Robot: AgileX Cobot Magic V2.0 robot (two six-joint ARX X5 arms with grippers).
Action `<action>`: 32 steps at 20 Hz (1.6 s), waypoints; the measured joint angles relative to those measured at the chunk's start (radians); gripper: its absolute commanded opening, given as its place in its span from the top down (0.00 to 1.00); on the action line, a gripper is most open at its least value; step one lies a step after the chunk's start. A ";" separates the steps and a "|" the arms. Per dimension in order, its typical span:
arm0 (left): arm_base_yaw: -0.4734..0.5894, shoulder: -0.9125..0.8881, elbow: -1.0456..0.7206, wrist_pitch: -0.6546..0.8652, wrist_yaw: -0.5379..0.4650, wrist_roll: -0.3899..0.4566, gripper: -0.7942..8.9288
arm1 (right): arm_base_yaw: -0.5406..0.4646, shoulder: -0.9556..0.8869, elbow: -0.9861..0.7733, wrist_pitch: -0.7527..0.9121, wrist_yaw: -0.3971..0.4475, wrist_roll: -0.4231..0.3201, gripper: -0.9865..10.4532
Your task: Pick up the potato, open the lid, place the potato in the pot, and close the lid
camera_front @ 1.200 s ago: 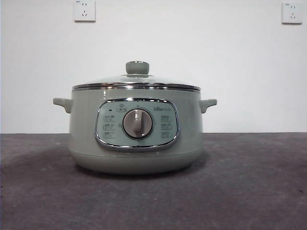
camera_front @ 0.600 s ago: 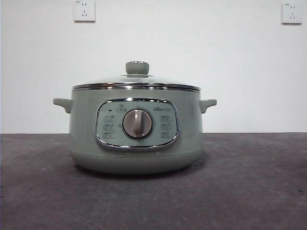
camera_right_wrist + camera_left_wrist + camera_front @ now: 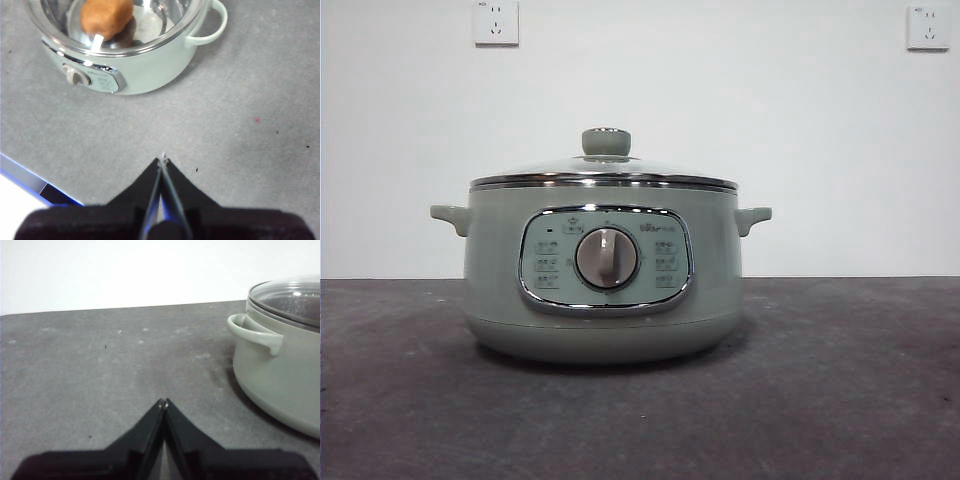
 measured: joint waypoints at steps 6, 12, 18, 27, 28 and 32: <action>0.000 0.014 0.000 -0.014 0.000 0.000 0.92 | 0.000 0.000 0.000 0.000 0.000 0.000 0.91; 0.000 0.031 0.000 -0.015 0.000 0.000 0.92 | 0.000 0.000 0.000 0.000 0.003 0.000 0.91; 0.000 0.047 0.000 -0.016 0.000 0.000 0.92 | -0.151 -0.108 -0.017 0.044 0.008 -0.061 0.91; 0.000 0.049 0.000 -0.021 0.000 0.000 0.92 | -0.592 -0.676 -0.792 0.929 -0.016 -0.128 0.91; 0.000 0.049 0.000 -0.021 0.000 0.000 0.92 | -0.612 -0.723 -0.880 0.972 -0.020 -0.128 0.91; 0.000 0.049 0.000 -0.021 0.000 0.000 0.92 | -0.650 -0.842 -1.067 0.972 -0.045 -0.132 0.91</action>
